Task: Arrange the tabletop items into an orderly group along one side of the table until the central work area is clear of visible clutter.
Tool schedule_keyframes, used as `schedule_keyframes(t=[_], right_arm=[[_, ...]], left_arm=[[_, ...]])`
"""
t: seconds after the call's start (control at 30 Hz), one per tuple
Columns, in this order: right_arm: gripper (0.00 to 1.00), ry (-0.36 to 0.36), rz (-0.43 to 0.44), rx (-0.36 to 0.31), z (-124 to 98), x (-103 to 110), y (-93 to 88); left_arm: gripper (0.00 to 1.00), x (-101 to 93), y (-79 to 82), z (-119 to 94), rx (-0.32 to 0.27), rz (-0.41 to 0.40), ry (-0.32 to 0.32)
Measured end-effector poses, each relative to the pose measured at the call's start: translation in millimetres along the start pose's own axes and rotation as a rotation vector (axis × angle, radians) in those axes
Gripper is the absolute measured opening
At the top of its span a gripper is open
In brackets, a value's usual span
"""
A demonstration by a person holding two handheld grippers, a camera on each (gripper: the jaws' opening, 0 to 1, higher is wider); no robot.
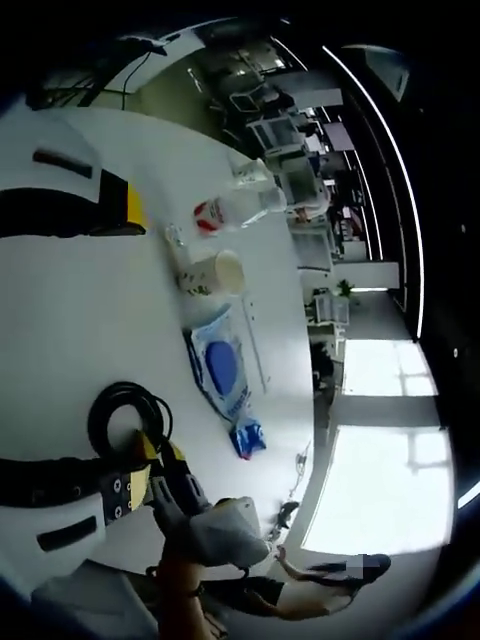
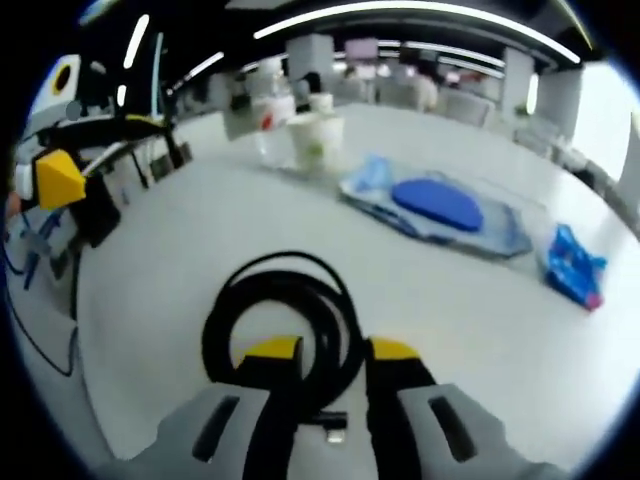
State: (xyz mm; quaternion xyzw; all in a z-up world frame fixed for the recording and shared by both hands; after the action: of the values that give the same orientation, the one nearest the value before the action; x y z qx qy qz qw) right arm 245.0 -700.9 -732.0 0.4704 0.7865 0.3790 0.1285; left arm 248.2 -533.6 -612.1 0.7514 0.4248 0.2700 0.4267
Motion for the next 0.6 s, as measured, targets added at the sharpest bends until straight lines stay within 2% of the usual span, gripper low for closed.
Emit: schedule_keyframes(t=[0.1,0.33,0.47,0.6], right_arm=[[0.10,-0.032,0.000,0.013,-0.6,-5.9,-0.5],[0.05,-0.040,0.026,0.025,-2.0,-7.8,-0.2],[0.04,-0.032,0.120,0.016,-3.7,-9.7,-0.2],[0.02,-0.005,0.150,0.010,-6.5,-12.5,1.1]], left_arm=[[0.90,1.6,-1.4,-0.5,0.005,-0.007,0.005],[0.89,4.4,-1.1,-2.4,0.004,-0.011,0.012],[0.89,5.6,-0.2,-3.1,0.000,-0.015,0.013],[0.88,6.1,1.8,-4.3,-0.003,-0.013,0.011]])
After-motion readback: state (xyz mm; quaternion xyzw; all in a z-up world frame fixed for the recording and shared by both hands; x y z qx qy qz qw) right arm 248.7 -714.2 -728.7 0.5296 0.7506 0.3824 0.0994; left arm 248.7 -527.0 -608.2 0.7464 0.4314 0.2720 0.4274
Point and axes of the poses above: the point that each gripper's makers call its tool centre point, and the gripper's own axes: z roughly forward along the fingers, x roughly to its left, y roughly out of its top, the point moved 2 cm from there along -z, roughly backward along the fingers, and after that the axes turned 8 degrees about y, right-handed, at the moved point
